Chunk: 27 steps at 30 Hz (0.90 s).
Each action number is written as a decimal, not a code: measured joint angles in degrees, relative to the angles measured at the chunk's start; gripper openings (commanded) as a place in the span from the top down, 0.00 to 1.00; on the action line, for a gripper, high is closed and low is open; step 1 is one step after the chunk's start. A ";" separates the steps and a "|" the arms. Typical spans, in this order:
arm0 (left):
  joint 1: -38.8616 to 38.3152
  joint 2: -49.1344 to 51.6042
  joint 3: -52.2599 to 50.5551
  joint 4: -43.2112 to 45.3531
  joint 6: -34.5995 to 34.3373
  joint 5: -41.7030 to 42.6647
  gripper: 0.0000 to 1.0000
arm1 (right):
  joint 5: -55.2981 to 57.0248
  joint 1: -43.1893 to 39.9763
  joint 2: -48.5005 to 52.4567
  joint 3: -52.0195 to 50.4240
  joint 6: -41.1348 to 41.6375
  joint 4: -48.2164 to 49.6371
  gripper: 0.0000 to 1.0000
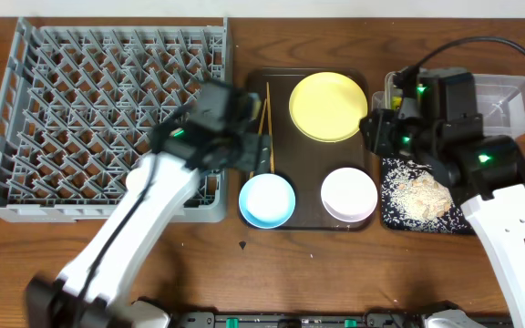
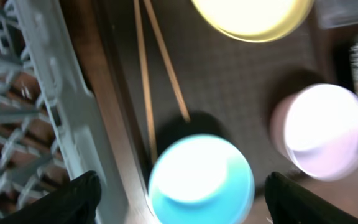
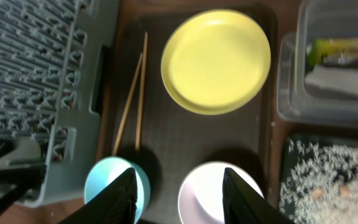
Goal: Sort waste into correct bins and load items into the dishwasher
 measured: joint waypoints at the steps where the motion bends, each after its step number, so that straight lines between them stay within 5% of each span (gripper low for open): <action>1: -0.50 2.27 1.05 0.42 -0.09 -1.36 0.26 | -1.22 -0.61 0.00 0.00 0.42 -0.76 0.60; 3: -0.87 7.65 3.13 3.06 -0.72 -3.72 0.35 | -2.36 -0.81 0.00 0.00 0.52 -1.62 0.59; 15: -0.79 29.64 4.72 19.54 -1.42 -3.67 0.50 | -5.07 0.26 0.00 0.00 0.44 -2.03 0.60; 27: -1.25 33.33 6.12 23.26 -3.21 -4.09 0.77 | -5.38 1.53 0.00 0.00 0.44 -2.14 0.60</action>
